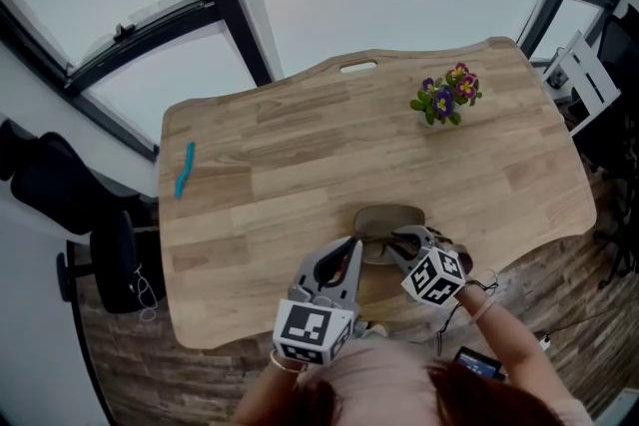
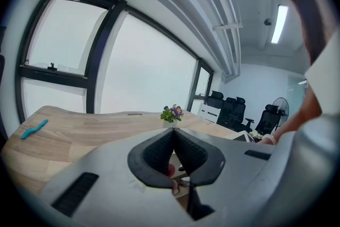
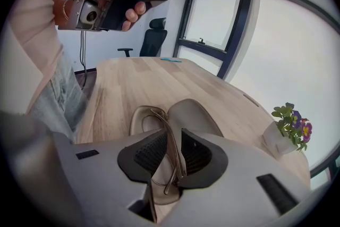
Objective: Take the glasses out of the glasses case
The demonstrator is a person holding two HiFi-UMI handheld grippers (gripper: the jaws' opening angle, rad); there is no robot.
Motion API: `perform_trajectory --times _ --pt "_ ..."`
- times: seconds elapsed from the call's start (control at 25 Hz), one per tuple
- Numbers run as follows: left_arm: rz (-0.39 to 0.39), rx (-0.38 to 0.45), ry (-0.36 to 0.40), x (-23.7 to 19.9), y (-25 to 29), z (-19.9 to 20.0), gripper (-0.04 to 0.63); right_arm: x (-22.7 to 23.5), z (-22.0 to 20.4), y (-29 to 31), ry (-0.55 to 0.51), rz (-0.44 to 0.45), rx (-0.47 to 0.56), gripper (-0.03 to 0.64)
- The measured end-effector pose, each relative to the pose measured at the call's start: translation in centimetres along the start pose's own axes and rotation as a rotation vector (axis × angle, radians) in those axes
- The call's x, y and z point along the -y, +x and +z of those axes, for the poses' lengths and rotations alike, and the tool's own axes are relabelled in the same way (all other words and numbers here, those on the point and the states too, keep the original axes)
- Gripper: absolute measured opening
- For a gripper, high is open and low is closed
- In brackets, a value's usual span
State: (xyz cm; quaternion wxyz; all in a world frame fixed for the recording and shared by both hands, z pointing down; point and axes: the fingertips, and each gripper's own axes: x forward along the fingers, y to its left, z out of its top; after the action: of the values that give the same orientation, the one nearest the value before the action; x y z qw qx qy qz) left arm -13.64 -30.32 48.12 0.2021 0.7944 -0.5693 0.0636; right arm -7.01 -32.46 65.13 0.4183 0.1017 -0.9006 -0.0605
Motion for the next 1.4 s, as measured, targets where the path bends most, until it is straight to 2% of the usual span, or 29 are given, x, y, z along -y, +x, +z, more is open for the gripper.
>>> perform_trajectory --times 0.6,0.8,1.16,1.4 --pt "0.027 -0.026 -0.024 -1.2 0.8 -0.8 0.0 0.0 -1.8 2.4 -0.042 0.064 -0.087 0.069" --pt "0.032 -0.03 -0.029 -1.6 0.9 -1.0 0.0 -0.2 -1.9 3.0 -0.095 0.085 -0.107 0.036" --pt "0.043 -0.03 -0.035 -2.1 0.9 -0.9 0.0 -0.6 -1.9 3.1 -0.146 0.134 -0.102 0.015" --pt "0.041 -0.017 -0.03 -2.2 0.9 -0.6 0.0 -0.5 -1.5 2.8 -0.193 0.114 -0.075 0.012"
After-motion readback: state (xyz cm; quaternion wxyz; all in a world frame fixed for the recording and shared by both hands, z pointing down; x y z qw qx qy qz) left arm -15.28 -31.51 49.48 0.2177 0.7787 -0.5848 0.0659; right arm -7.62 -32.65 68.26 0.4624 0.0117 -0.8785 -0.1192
